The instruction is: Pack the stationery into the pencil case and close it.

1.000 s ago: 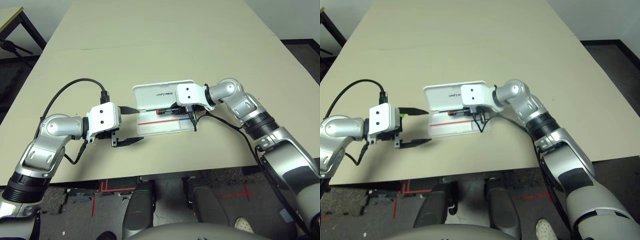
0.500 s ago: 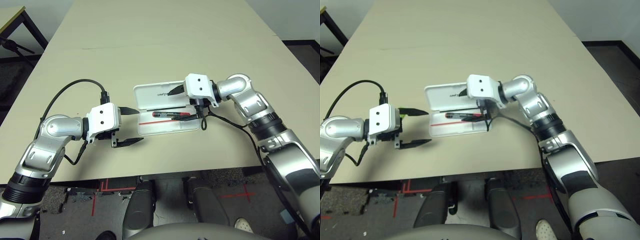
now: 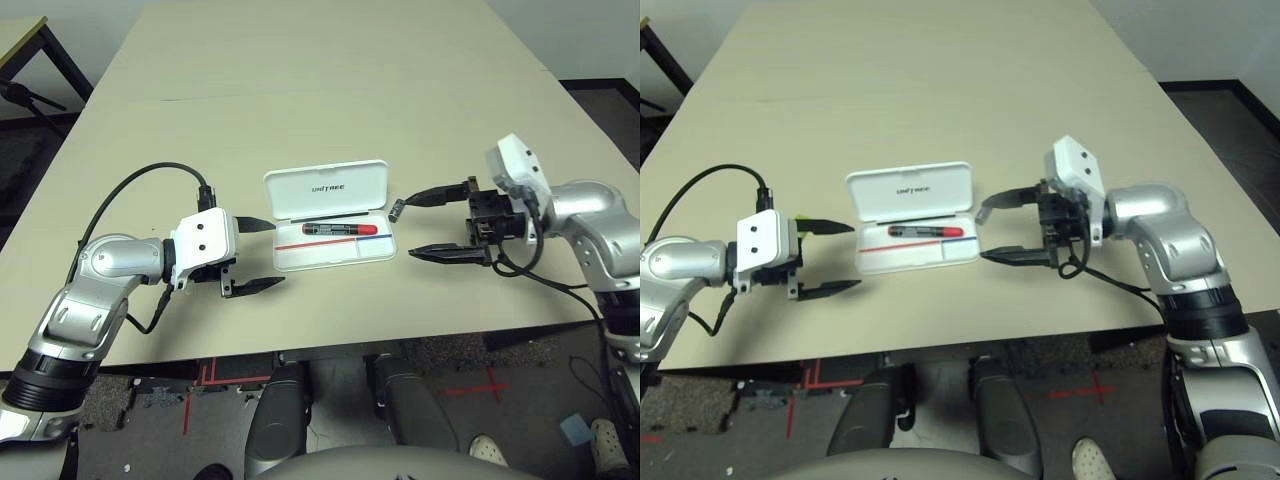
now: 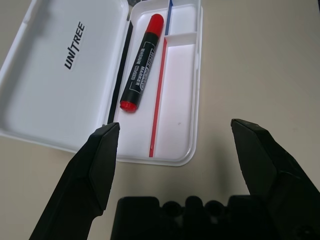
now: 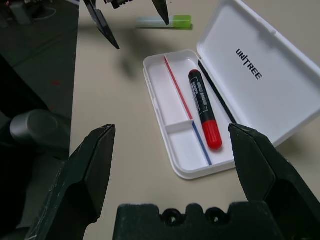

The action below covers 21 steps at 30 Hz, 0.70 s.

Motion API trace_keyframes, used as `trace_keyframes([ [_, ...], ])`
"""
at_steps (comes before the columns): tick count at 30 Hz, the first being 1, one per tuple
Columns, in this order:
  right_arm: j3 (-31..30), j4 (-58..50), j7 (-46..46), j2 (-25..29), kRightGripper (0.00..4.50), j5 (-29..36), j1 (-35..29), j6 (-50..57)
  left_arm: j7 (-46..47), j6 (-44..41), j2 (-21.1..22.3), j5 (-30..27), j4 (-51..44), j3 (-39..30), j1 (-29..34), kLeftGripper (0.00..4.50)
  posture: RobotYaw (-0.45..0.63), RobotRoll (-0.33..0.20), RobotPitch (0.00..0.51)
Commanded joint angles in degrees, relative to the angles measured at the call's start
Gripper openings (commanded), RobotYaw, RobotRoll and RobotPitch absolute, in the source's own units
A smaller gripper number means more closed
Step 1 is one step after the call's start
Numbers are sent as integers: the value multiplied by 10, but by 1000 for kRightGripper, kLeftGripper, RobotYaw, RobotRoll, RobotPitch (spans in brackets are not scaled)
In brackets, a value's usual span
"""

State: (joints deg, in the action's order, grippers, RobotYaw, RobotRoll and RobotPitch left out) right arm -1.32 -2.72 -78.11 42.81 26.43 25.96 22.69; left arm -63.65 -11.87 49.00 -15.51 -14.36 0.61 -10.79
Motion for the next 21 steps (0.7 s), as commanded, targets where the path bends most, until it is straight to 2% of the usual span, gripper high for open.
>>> trace_keyframes([
  [1,10,-20,8,9,4480,11,-13,8,5,1,1,-2,11,-7,10,4500,28,0,154],
  [5,9,-24,11,14,4480,14,-20,8,44,-41,-2,-6,6,-32,17,4500,29,0,160],
  [11,5,-21,17,13,4480,10,-23,3,167,-234,11,18,5,-71,10,4500,37,0,167],
  [16,-1,-13,20,9,4480,4,-19,-3,210,-405,16,-9,-5,-84,-19,4500,47,0,172],
  [21,-5,-7,22,7,4480,0,-15,-10,251,-522,-8,-32,10,-93,-74,4500,42,0,171],
])
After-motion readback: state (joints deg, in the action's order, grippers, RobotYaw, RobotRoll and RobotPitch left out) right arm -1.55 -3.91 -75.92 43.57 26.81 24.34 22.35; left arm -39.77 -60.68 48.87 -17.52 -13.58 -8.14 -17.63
